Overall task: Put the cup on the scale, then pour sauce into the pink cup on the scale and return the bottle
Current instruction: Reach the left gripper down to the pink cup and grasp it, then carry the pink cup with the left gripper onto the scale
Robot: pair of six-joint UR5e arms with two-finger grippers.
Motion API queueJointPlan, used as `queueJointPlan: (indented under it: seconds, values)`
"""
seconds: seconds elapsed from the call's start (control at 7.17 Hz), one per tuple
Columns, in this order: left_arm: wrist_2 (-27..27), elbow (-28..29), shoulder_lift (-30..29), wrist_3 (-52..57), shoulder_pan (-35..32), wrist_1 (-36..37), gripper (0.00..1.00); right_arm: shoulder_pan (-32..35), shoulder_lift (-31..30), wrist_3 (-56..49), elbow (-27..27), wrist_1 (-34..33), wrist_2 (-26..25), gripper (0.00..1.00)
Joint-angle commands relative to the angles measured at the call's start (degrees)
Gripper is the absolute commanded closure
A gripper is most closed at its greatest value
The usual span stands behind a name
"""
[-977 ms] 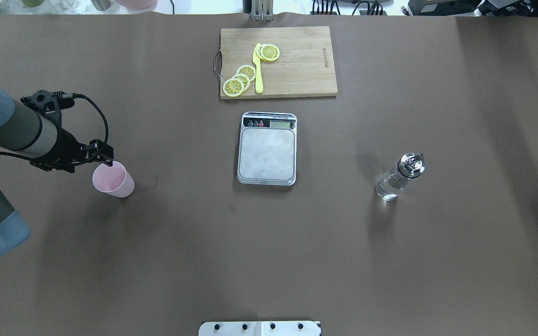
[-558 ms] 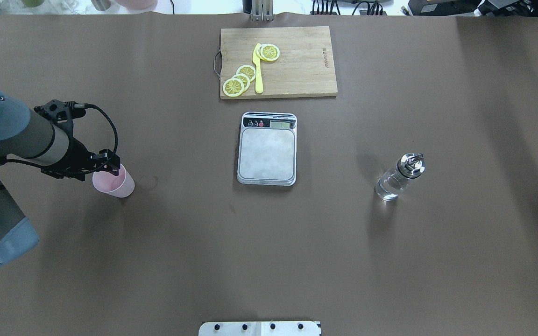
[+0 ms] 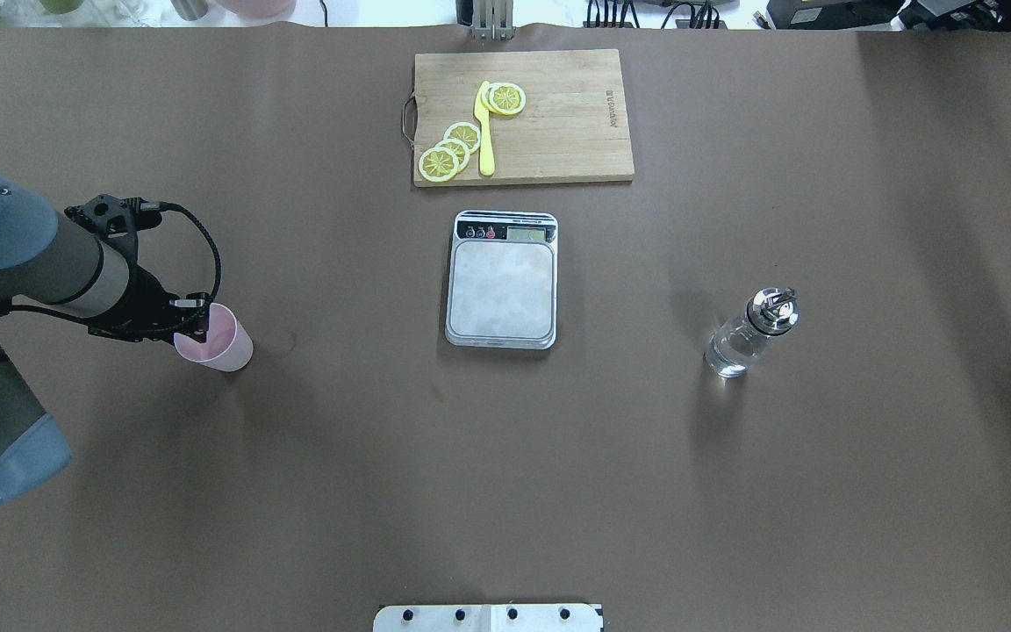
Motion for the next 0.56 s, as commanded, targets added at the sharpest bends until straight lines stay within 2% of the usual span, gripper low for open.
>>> queueJointPlan:
  seconds: [0.0,0.14,0.42]
  values:
    - [-6.7,-0.9,-1.1,-0.2,-4.0,0.4,1.0,0.0,0.0,0.0,-0.3,0.1,0.5,0.0]
    - [-9.2,-0.9,-3.8,-0.5,-6.0,1.9,1.0,0.0,0.9,0.0,0.5,0.1,0.7,0.0]
    - [-8.5,0.2,-17.6,-6.9,-5.5,14.7,1.0,0.3,2.2,0.2,0.6,0.1,2.5,0.0]
